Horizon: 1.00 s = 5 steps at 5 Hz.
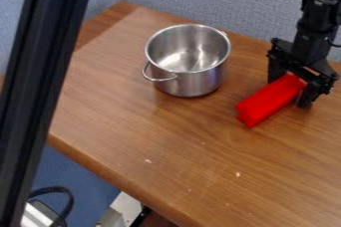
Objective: Put the red object in the metal pot
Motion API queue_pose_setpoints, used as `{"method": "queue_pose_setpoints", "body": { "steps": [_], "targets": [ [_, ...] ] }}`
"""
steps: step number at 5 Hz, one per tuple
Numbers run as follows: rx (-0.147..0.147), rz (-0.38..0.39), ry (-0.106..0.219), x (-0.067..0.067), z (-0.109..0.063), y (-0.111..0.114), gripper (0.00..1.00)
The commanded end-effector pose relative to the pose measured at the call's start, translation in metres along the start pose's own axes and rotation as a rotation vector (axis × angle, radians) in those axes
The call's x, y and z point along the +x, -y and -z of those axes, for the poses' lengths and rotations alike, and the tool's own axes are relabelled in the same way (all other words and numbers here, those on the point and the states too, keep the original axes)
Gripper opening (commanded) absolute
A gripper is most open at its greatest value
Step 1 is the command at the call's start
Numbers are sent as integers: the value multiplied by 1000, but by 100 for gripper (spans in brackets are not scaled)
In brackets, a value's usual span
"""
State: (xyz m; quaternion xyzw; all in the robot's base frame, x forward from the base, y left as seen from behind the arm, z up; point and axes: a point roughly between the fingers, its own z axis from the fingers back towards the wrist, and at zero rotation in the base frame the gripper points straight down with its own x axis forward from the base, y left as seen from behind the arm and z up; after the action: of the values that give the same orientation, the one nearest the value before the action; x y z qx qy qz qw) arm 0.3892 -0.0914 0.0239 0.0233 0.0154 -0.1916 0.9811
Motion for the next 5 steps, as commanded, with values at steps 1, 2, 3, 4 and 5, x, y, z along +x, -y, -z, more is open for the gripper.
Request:
{"method": "queue_pose_setpoints", "body": {
  "steps": [1,2,3,4,5],
  "targets": [
    [-4,15,8,-3,-5,-4,100],
    [-8,17,6,-6,-6,-11,100],
    [-12,6,0,-13,-6,-13,100],
    [-14,-4,-7,-19,-6,-16,100],
    [-17,-22,-15,-25,-6,-19,100]
  ]
}}
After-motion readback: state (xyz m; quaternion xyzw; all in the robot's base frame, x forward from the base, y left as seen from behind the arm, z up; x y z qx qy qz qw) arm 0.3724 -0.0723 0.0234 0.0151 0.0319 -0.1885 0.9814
